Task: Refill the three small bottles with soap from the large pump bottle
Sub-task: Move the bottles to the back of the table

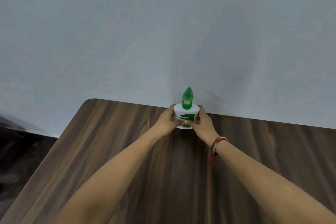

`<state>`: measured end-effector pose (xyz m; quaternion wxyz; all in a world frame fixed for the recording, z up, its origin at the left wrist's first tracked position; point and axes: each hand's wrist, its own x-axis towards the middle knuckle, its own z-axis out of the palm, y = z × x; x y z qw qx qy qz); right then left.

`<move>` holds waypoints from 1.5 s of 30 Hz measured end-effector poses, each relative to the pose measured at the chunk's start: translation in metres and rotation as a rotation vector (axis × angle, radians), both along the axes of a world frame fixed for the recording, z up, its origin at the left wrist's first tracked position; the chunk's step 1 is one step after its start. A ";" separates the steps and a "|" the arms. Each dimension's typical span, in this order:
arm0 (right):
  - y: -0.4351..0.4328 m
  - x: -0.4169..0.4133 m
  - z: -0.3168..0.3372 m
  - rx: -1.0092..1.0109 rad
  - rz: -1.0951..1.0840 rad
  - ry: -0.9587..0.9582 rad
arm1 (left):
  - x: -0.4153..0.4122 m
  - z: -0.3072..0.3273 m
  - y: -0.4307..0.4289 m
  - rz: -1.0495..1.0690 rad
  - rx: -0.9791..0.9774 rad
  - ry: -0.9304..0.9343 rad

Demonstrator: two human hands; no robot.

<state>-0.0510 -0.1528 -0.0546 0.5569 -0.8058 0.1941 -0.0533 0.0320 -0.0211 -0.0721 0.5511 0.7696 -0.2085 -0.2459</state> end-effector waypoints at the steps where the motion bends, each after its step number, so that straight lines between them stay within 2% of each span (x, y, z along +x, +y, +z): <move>1: -0.001 0.002 -0.002 0.001 -0.001 -0.006 | 0.002 -0.002 -0.001 0.002 -0.001 -0.004; 10: -0.010 0.010 -0.003 0.065 0.030 0.014 | 0.004 0.000 -0.004 0.013 -0.004 0.007; 13: -0.017 -0.005 0.002 0.093 -0.011 0.013 | -0.006 0.009 0.009 0.096 0.002 0.014; 18: -0.035 -0.086 0.026 0.018 -0.062 0.054 | -0.050 0.032 0.067 0.172 0.163 -0.137; 22: -0.042 -0.180 0.042 -0.008 -0.002 0.073 | -0.098 0.068 0.119 0.206 0.112 -0.320; 25: -0.028 -0.243 0.038 -0.008 0.124 0.100 | -0.152 0.097 0.137 0.127 0.089 -0.361; 29: 0.006 -0.323 0.022 -0.031 0.421 0.227 | -0.229 0.111 0.142 -0.069 0.128 -0.427; 33: 0.030 -0.369 0.016 -0.154 0.595 0.313 | -0.281 0.111 0.146 -0.237 0.406 -0.605; 37: 0.052 -0.390 0.014 -0.132 0.637 0.369 | -0.319 0.112 0.146 -0.293 0.533 -0.720; 45: 0.087 -0.396 -0.001 -0.161 0.629 0.287 | -0.336 0.112 0.140 -0.417 0.635 -0.614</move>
